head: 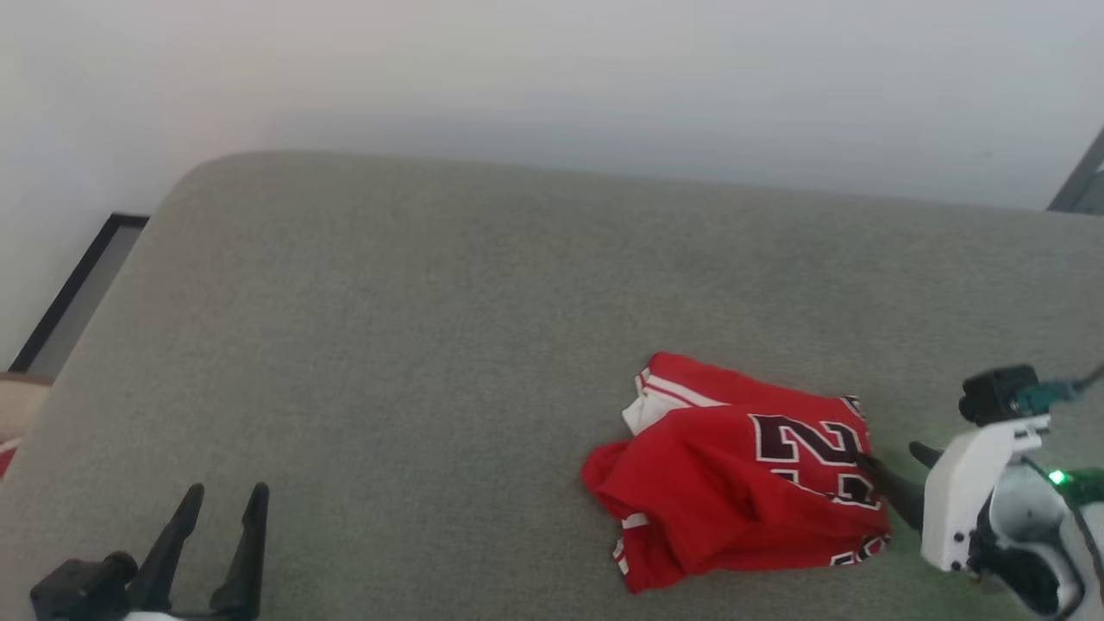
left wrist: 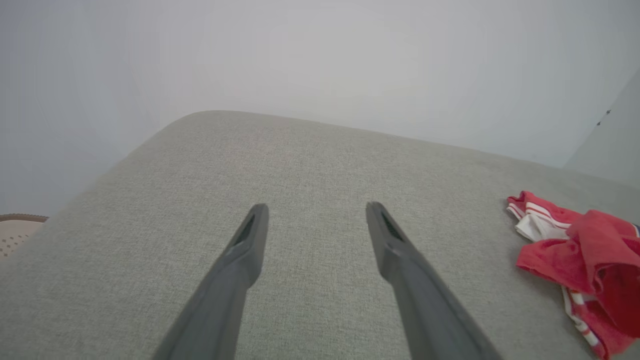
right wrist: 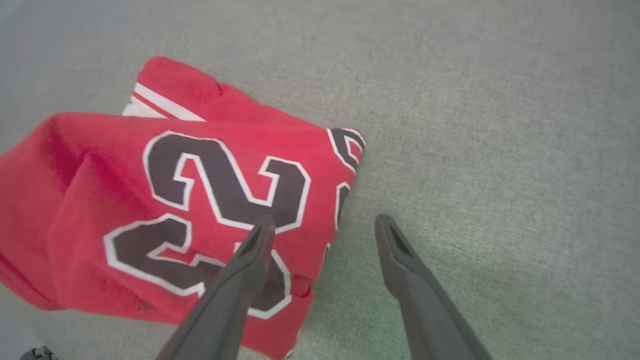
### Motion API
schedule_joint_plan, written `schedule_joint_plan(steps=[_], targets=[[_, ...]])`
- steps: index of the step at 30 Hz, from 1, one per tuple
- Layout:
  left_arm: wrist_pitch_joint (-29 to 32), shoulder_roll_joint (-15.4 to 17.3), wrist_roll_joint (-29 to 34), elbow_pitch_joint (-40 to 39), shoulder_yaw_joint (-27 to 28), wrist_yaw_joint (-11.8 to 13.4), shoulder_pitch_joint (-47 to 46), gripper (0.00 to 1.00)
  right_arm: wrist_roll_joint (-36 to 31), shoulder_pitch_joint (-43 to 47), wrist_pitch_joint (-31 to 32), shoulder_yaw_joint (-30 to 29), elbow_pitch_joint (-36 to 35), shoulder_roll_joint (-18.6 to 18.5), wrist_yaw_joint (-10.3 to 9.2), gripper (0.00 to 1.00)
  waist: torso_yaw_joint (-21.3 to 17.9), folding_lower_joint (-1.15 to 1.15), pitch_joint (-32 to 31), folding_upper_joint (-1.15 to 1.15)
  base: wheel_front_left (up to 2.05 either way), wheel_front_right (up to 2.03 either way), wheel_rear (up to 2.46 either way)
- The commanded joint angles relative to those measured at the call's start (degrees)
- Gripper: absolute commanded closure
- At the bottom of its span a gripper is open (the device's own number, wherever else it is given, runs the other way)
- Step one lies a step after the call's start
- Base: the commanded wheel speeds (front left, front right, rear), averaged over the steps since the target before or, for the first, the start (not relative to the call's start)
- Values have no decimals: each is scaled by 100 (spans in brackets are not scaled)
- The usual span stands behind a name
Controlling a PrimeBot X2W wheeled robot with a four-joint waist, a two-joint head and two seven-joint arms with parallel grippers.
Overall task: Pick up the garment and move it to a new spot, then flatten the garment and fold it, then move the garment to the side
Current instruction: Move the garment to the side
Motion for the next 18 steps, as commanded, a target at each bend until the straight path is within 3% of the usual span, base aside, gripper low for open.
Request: schedule_joint_plan(steps=[1, 8, 13, 17, 18], targets=[[-24, 5, -46, 18, -30, -11, -109, 0, 18, -97, 251, 30, 11, -37, -3, 0, 97, 0, 117, 0, 0, 0, 0], [-24, 47, -192, 120, -251, -11, -390, 0, -28, -519, 1951, -60, 217, 49, -3, 0, 331, 0, 420, 0, 0, 0, 0], [-24, 51, -272, 208, -385, -11, -580, 0, -175, -687, 2822, -173, 492, 370, -3, 0, 444, 0, 622, 0, 0, 0, 0], [-24, 41, -348, 269, -446, -11, -698, 0, -249, -721, 3166, -279, 580, 773, -1, 0, 501, 0, 710, 0, 0, 0, 0], [-24, 46, -366, 273, -455, -11, -726, 0, -251, -730, 3211, -313, 552, 844, 8, 11, 508, 0, 727, 0, 0, 0, 0]])
